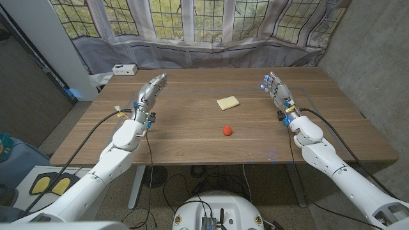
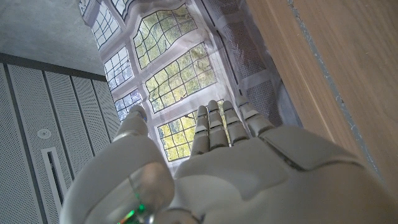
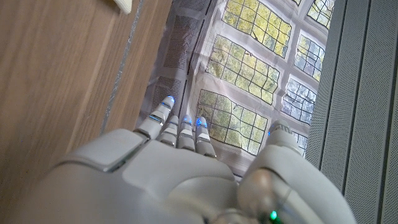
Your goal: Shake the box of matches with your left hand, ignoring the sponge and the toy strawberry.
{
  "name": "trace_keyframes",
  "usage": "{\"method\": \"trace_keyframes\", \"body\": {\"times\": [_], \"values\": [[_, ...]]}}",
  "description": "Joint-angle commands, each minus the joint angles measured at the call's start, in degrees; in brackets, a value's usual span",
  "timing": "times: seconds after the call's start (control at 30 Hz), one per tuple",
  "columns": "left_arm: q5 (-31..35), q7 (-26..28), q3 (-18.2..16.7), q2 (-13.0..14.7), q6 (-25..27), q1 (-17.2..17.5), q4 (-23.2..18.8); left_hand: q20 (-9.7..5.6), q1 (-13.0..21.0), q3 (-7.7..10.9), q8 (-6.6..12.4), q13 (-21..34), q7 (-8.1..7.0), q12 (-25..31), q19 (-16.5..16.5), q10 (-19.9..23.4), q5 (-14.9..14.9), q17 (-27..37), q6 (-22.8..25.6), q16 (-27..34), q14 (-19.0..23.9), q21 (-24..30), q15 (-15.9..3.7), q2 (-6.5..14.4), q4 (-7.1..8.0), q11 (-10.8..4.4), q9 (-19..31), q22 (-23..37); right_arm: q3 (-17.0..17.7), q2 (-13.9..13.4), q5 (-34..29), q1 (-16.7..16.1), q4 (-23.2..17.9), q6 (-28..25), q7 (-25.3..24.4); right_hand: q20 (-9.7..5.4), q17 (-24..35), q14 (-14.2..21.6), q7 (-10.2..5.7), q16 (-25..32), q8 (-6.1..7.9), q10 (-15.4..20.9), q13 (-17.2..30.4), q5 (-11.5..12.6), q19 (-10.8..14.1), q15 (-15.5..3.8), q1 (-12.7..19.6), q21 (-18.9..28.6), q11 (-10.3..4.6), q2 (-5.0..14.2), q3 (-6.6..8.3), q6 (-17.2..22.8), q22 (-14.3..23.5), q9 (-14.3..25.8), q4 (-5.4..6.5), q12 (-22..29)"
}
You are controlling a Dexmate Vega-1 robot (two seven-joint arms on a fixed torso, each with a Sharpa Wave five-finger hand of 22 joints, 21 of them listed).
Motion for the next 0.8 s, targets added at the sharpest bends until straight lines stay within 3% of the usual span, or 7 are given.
{"method": "trace_keyframes", "body": {"times": [0.03,0.07,0.1,0.23,0.8], "values": [[1.47,1.96,-3.12,2.33,-1.23,4.61,-3.73,0.28,1.0,0.52,0.02,0.25,-0.16,0.12,0.5,0.66,0.53,0.19,0.48,0.05,0.7,0.17,0.12,0.14,-0.11,-0.26,0.34,0.1,0.35,-0.06,-1.39,-1.36,-1.93,0.65,-2.37,0.02,-0.02,0.16,0.07,0.4,0.33,0.39,0.1,0.42,0.06,0.09,0.66,0.4,-0.15,0.59,0.41,0.23,0.14,0.13,-0.33,0.18],[1.69,2.19,-3.33,2.38,-1.41,4.98,-3.96,0.29,1.09,0.56,-0.01,0.25,-0.15,0.13,0.54,0.75,0.53,0.19,0.48,0.02,0.69,0.17,0.13,0.12,-0.16,-0.34,0.34,0.1,0.38,-0.03,-1.42,-1.43,-2.15,0.51,-2.62,0.02,-0.02,0.16,0.07,0.4,0.33,0.39,0.1,0.42,0.06,0.09,0.66,0.4,-0.15,0.59,0.41,0.23,0.14,0.13,-0.33,0.18],[2.01,2.47,-3.55,2.51,-1.5,5.39,-4.26,0.3,1.11,0.57,-0.01,0.25,-0.15,0.12,0.54,0.74,0.53,0.19,0.49,0.02,0.71,0.16,0.11,0.11,-0.17,-0.35,0.34,0.1,0.38,-0.05,-1.43,-1.44,-2.28,0.43,-2.67,0.17,-0.06,0.19,0.09,0.42,0.4,0.53,0.1,0.86,0.08,0.18,1.97,0.43,-0.13,2.15,1.51,0.26,0.13,0.12,-0.67,0.19],[3.68,3.85,-4.54,3.06,-1.67,6.97,-5.28,0.37,1.41,0.71,-0.05,0.25,-0.27,0.05,0.62,0.75,0.54,0.18,0.59,-0.03,0.75,0.14,0.07,0.04,-0.34,-0.35,0.34,0.09,0.39,0.06,-1.19,-1.43,-2.6,0.24,-2.69,0.23,-0.13,0.24,0.12,0.41,0.44,0.56,0.1,1.21,0.13,0.23,3.15,0.45,-0.08,3.14,2.38,0.29,0.11,0.11,-1.08,0.17],[5.2,3.25,-6.78,4.22,-3.38,10.1,-6.02,0.54,2.37,0.88,-0.27,0.28,-0.52,-0.16,0.86,1.02,0.26,0.17,0.82,-0.18,1.11,-0.05,-0.25,-1.03,-0.91,-0.56,0.35,0.05,0.71,-0.07,-1.45,-3.6,-6.06,-1.45,-5.65,0.23,-0.17,0.48,-0.08,0.46,0.45,0.71,0.11,0.88,0.15,0.17,3.41,0.46,-0.06,2.13,2.18,0.43,0.11,0.09,-1.38,0.17]]}}
